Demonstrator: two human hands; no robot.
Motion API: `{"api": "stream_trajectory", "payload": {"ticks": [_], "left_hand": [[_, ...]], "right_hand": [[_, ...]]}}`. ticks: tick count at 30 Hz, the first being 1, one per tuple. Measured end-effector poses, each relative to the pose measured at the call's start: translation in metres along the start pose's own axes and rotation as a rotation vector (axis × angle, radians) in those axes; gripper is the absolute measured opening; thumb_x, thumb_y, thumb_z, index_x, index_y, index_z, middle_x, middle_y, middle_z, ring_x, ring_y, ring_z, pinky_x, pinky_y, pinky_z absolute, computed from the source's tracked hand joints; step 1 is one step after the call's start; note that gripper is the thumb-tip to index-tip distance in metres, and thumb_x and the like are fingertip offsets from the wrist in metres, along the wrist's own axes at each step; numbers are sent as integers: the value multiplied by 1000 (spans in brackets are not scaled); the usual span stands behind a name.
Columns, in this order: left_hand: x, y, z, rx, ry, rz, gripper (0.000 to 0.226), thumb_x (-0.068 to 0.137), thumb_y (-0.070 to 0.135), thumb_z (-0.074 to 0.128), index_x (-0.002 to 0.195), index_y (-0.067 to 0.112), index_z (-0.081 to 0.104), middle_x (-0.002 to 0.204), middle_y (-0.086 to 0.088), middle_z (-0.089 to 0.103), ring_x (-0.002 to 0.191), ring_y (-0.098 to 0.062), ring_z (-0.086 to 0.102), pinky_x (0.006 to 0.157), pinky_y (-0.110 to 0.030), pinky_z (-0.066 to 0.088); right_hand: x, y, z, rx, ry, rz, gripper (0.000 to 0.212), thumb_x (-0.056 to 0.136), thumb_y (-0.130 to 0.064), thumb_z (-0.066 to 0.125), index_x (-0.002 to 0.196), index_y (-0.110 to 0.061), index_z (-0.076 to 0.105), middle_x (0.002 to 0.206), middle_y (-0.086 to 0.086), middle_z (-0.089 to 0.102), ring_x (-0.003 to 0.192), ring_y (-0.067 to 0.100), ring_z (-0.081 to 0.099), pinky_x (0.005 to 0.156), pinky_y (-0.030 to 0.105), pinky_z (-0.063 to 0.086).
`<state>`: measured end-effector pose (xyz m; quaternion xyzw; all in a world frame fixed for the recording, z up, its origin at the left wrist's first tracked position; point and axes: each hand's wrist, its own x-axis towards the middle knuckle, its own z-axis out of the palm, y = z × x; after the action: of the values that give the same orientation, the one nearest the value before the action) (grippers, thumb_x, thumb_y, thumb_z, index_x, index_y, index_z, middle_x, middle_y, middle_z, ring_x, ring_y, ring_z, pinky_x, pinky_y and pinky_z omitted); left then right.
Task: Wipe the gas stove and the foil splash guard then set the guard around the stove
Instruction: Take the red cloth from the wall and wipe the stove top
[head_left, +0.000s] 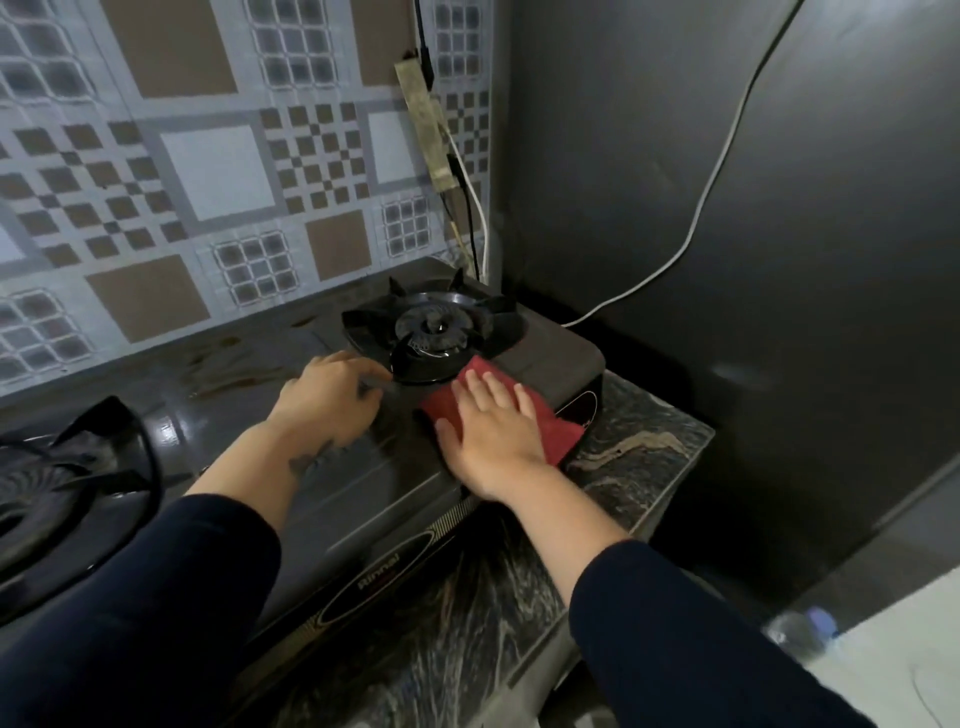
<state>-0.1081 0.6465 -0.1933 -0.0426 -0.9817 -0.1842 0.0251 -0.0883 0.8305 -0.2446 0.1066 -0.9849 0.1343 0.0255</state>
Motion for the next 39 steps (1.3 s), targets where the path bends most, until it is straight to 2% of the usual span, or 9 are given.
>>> {"api": "stream_trajectory", "payload": {"ticks": [6, 9, 12, 15, 20, 26, 33, 36, 39], "left_hand": [[-11, -26, -21, 42, 2, -74, 33, 91, 26, 49, 120, 37, 60, 135, -4, 52, 129, -29, 42, 102, -48, 42], [-18, -40, -29, 63, 31, -144, 33, 93, 29, 48, 123, 34, 58, 137, -5, 49, 130, -31, 41, 102, -49, 41], [-24, -51, -33, 62, 27, -194, 34, 92, 34, 45, 123, 38, 58, 140, -1, 48, 132, -29, 39, 102, -48, 41], [-24, -62, -36, 69, -12, -202, 36, 87, 33, 41, 115, 45, 60, 143, 7, 48, 134, -25, 37, 102, -51, 41], [-9, -71, -47, 104, 31, -258, 39, 90, 22, 46, 125, 38, 56, 141, 1, 47, 134, -26, 37, 102, -46, 40], [16, -111, -56, 88, 7, -273, 37, 91, 28, 47, 125, 39, 54, 144, 3, 44, 133, -25, 37, 100, -44, 39], [61, -153, -69, 96, 93, -260, 41, 90, 24, 47, 130, 31, 52, 139, -1, 49, 130, -27, 42, 102, -45, 40], [84, -171, -70, 107, 94, -281, 44, 91, 25, 47, 134, 31, 46, 141, -1, 47, 132, -26, 40, 104, -45, 38], [104, -186, -65, 95, 80, -278, 43, 92, 28, 48, 134, 33, 44, 142, 0, 46, 133, -24, 39, 106, -48, 37]], "right_hand": [[-8, -50, 2, -4, -138, -218, 62, 95, -43, 26, 150, -16, 14, 161, 4, 6, 148, 17, 1, 118, 41, 1], [-4, -41, -8, -9, -182, -428, 63, 93, -49, 36, 147, -21, 22, 161, 5, 9, 148, 17, 6, 119, 37, 6], [2, -36, -6, -93, -194, -518, 64, 94, -56, 29, 149, -27, 15, 161, 7, 4, 148, 19, 1, 120, 38, 0], [11, -61, 8, -93, -193, -490, 66, 95, -54, 25, 151, -23, 10, 161, 12, 0, 148, 23, -5, 120, 40, -3], [58, -99, 20, -111, -275, -402, 68, 95, -54, 19, 151, -20, 2, 160, 13, -8, 147, 26, -11, 119, 41, -6], [119, -129, 34, -100, -263, -329, 70, 93, -56, 17, 151, -19, 2, 160, 13, -11, 147, 27, -14, 119, 43, -6], [197, -177, 54, -81, -209, -249, 70, 94, -54, 19, 151, -17, 5, 160, 15, -8, 147, 30, -11, 119, 46, -7], [240, -181, 58, -49, -175, -140, 68, 95, -51, 20, 151, -16, 4, 160, 16, -8, 146, 32, -13, 117, 50, -9], [284, -179, 63, -76, -147, 74, 69, 95, -52, 19, 151, -15, 4, 159, 18, -11, 145, 36, -16, 116, 52, -12]]}}
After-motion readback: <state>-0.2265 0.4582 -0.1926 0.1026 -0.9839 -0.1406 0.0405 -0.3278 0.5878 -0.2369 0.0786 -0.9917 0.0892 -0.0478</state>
